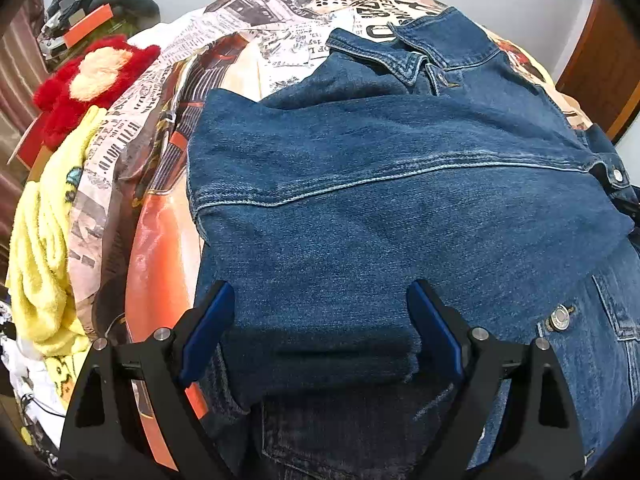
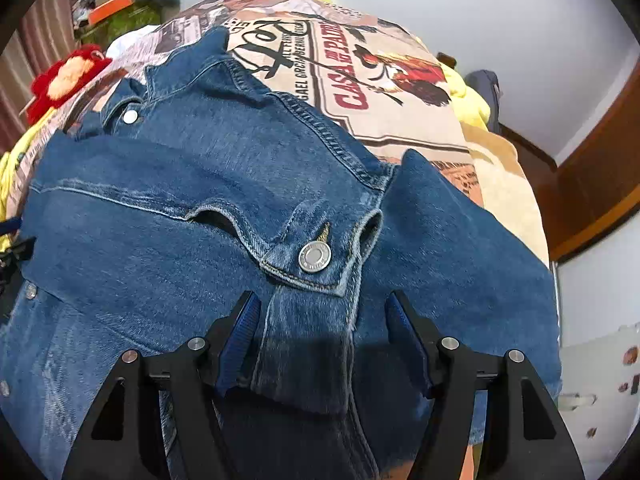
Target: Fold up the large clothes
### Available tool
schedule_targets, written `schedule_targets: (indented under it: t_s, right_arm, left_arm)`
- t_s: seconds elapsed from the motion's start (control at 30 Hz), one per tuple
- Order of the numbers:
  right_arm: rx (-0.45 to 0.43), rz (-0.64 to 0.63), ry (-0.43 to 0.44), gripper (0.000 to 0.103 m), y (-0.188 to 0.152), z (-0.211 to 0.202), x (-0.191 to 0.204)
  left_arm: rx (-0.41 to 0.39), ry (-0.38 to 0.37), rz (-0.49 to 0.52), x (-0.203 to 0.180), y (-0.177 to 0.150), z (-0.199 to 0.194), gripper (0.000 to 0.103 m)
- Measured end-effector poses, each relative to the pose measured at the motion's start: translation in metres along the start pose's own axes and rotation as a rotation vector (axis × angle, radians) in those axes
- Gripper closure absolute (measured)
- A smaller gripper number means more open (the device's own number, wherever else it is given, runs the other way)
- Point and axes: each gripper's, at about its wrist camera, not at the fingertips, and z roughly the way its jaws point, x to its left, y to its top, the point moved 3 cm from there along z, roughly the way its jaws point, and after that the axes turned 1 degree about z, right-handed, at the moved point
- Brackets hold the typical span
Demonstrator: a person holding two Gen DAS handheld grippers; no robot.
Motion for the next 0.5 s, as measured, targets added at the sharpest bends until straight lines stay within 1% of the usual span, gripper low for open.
schedule_targets:
  t_s: [0.07, 0.13, 0.2, 0.23, 0.37, 0.43, 0.5]
  right_arm:
    - [0.006, 0.022, 0.016, 0.039, 0.000, -0.005, -0.004]
    - [0.005, 0.051, 0.059, 0.039, 0.000, -0.015, -0.008]
    - [-0.012, 0.087, 0.111, 0.039, 0.000, -0.028, -0.017]
    - [-0.024, 0.100, 0.118, 0.039, 0.000, -0.035, -0.022]
    - [-0.082, 0.142, 0.099, 0.039, -0.001, -0.060, -0.046]
    - [-0.105, 0.173, 0.083, 0.039, -0.003, -0.071, -0.064]
    - [-0.117, 0.231, 0.065, 0.039, -0.010, -0.078, -0.088]
  left_arm:
    - [0.008, 0.016, 0.014, -0.002, 0.004, -0.004, 0.014]
    - [0.005, 0.024, 0.024, -0.003, 0.009, -0.009, 0.014]
    - [-0.024, 0.017, 0.031, -0.007, 0.018, -0.020, 0.014]
    - [-0.041, 0.014, 0.035, -0.010, 0.024, -0.026, 0.014]
    - [-0.130, -0.011, 0.062, -0.030, 0.054, -0.054, 0.014]
    - [-0.177, -0.033, 0.080, -0.045, 0.070, -0.068, 0.014]
    - [-0.211, -0.063, 0.096, -0.060, 0.083, -0.077, 0.014]
